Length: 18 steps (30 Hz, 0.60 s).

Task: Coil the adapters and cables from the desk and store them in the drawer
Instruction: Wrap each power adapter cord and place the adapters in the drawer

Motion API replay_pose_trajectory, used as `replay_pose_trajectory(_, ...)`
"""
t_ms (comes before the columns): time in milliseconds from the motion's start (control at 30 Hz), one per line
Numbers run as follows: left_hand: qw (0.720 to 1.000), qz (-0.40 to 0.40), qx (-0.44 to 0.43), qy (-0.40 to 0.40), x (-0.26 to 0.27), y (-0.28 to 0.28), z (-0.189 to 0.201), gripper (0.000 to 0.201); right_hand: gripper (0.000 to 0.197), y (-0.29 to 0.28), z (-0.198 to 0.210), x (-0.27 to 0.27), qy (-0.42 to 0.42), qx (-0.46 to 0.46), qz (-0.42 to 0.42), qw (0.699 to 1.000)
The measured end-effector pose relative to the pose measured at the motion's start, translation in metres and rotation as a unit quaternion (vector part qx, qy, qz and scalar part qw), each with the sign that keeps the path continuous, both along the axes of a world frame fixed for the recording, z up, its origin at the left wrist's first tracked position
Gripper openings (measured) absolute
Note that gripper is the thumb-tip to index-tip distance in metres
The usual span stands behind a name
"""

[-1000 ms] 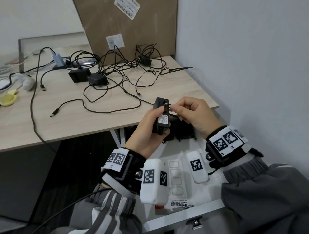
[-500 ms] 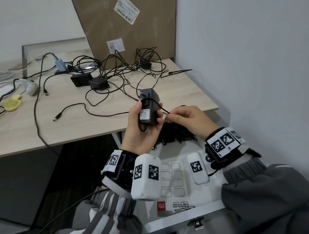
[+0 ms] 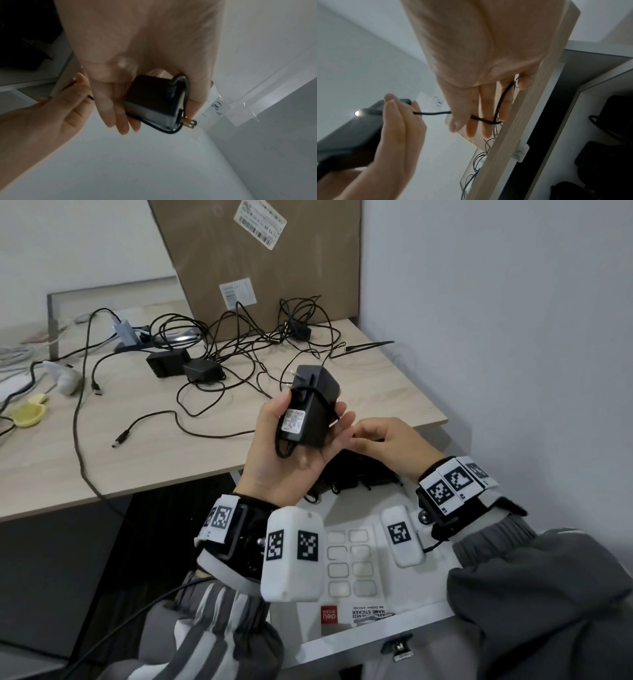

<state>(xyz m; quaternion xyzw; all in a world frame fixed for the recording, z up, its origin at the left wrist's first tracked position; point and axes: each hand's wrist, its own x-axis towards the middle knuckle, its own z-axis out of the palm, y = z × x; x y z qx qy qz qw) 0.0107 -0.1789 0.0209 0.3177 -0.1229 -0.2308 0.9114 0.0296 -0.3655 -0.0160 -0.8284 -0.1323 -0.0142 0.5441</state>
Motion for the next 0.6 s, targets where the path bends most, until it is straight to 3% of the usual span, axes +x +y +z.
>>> replay_pose_trajectory(33, 1.0, 0.01, -0.003, -0.005, 0.002, 0.001, 0.005, 0.06, 0.007, -0.001, -0.001, 0.002, -0.002, -0.005, 0.002, 1.0)
replay_pose_trajectory(167, 0.996, 0.079, -0.035, -0.015, 0.012, 0.012, 0.031, 0.05, 0.029, -0.003, -0.006, 0.01, -0.028, 0.008, -0.013, 0.999)
replay_pose_trajectory(333, 0.984, 0.164, -0.071, -0.025, 0.025, 0.028, 0.055, 0.045, 0.022, 0.0, -0.001, 0.012, -0.08, 0.171, -0.11, 0.976)
replay_pose_trajectory(533, 0.979, 0.197, -0.047, -0.011, 0.029, 0.036, 0.048, 0.044, 0.02, -0.017, 0.003, 0.014, 0.035, 0.348, -0.243, 0.905)
replay_pose_trajectory(600, 0.98, 0.195, -0.029, -0.001, 0.029, 0.037, 0.045, 0.045, 0.02, -0.019, 0.002, 0.014, 0.037, 0.305, -0.239, 0.921)
